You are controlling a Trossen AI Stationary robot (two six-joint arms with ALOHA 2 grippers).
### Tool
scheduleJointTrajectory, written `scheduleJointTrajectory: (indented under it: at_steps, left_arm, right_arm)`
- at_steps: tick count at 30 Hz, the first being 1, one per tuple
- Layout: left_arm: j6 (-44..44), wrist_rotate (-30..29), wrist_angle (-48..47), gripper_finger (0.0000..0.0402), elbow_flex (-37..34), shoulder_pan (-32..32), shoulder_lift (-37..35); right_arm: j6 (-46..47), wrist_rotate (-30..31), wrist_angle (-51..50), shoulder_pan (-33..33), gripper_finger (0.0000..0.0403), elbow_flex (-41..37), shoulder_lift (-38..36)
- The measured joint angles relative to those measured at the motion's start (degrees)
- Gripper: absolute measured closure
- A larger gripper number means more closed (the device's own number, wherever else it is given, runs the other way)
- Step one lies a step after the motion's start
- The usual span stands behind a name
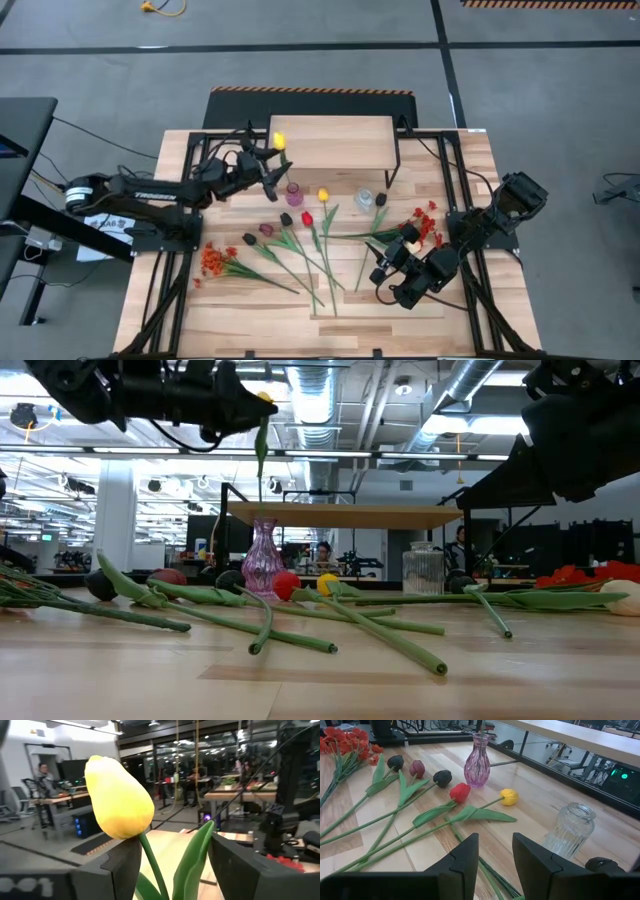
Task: Pick and place flowers into a vace then onto a shelf
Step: Put the bottom yellow tulip into the violet vase
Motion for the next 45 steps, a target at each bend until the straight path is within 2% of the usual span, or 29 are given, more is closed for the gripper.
scheduleJointTrajectory:
  at_steps: [5, 9, 15, 27, 45]
  left_arm:
    - [1.68, -6.62, -0.69, 0.0186, 0.0, -4.06, -2.51]
    - [5.21, -9.5, -1.36, 0.0186, 0.0, -6.85, -3.05]
    - [6.95, -16.43, -1.47, 0.0186, 0.0, -8.52, -3.05]
    - [5.21, -17.02, -3.01, 0.0186, 0.0, -8.39, -2.39]
    - [-3.93, -20.09, -5.88, 0.0186, 0.0, -6.19, -2.41]
  right_arm:
    - [0.0, 0.0, 0.07, 0.0, 0.029, 0.02, 0.0]
    - [0.01, 0.0, 0.07, 0.0, 0.029, 0.0, 0.0]
    - [0.02, 0.0, 0.14, 0.0, 0.029, 0.0, 0.0]
    - [0.0, 0.04, 0.33, 0.0, 0.029, 0.0, 0.0]
    - [0.0, 0.04, 0.31, 0.0, 0.029, 0.0, 0.0]
